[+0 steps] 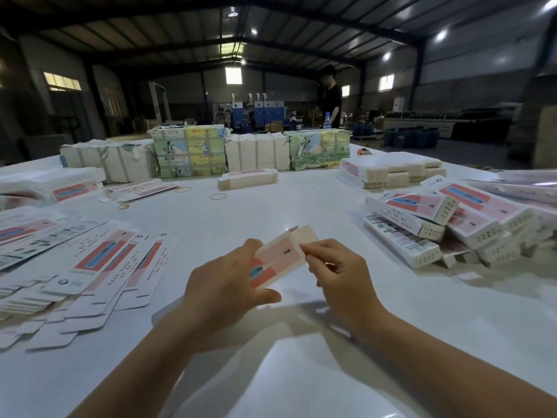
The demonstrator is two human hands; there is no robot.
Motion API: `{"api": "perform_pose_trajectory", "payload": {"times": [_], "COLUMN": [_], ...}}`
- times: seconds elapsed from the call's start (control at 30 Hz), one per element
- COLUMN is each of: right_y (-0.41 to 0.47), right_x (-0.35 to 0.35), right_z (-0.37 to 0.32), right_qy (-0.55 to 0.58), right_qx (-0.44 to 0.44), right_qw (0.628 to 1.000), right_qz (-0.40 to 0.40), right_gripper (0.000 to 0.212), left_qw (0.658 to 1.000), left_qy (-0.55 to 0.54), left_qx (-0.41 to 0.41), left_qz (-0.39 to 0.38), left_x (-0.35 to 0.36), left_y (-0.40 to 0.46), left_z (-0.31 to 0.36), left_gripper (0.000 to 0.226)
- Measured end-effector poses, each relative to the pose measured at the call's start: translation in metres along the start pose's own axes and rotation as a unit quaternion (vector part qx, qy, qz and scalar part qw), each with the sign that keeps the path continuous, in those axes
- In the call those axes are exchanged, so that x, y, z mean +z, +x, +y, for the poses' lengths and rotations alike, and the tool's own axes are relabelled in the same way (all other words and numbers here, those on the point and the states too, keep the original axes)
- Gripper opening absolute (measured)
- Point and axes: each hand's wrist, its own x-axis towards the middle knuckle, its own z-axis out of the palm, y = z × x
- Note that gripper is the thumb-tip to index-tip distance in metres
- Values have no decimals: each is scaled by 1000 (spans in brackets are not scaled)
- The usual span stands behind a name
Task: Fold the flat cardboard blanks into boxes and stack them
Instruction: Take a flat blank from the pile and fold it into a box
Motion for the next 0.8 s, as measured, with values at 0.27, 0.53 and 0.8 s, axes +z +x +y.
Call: {"api": "perform_pose_trajectory", "payload": {"times": [0.27, 0.53, 0.8], "right_y": [2, 3, 4], "right_x": [1, 0, 4], "right_z": [3, 0, 8], "right_qy": [47, 32, 20], "right_qx": [76, 109, 144], "right_qw": [995, 992, 985], "right_qz": [-49, -54, -91], "right_gripper": [56, 29, 24], "left_qw": [999, 995, 963], "left_qy": [8, 63, 235], "left_qx": [45, 59, 84], "left_qz": [-6, 54, 98], "left_x": [4, 16, 25], "left_y": [-2, -4, -5], "left_z": [-1, 6, 21], "left_gripper": [64, 70, 66]}}
